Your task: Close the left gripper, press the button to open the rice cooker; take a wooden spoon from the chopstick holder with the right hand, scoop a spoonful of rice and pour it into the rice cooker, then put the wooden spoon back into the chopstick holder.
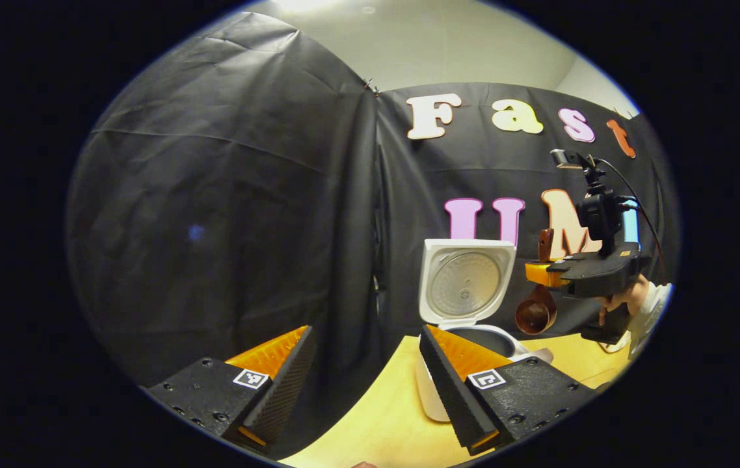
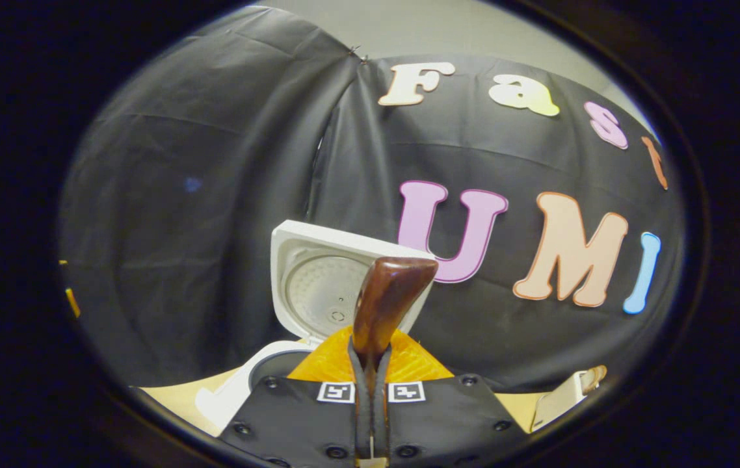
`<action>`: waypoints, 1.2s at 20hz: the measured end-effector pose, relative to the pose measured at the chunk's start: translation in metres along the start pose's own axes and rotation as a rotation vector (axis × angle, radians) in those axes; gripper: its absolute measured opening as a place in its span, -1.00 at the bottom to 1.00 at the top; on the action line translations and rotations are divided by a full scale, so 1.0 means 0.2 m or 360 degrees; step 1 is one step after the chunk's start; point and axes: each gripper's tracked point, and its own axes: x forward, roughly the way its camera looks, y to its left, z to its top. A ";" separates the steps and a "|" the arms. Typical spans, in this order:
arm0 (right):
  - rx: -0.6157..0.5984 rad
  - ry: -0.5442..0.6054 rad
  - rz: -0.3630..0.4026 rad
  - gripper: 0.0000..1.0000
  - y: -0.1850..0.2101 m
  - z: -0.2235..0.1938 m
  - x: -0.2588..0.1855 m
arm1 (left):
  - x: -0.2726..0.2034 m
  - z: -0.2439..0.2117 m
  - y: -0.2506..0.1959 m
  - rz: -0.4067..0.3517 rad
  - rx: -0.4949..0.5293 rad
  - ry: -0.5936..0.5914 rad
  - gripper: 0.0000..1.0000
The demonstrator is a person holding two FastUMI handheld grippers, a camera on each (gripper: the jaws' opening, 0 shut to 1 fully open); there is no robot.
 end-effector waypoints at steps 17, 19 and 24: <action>0.0219 0.0027 -0.0448 -0.90 -1.15 -0.12 -0.97 | 0.05 0.20 -0.83 -0.0429 0.0006 -0.0141 0.89; 0.0266 0.0056 -0.0520 -0.94 -1.30 -0.19 -1.06 | 0.07 0.22 -0.93 -0.0463 0.0014 -0.0159 0.86; 0.0360 0.0144 -0.0682 -0.94 -1.59 -0.39 -1.29 | 0.11 0.22 -1.13 -0.0523 0.0008 -0.0150 0.89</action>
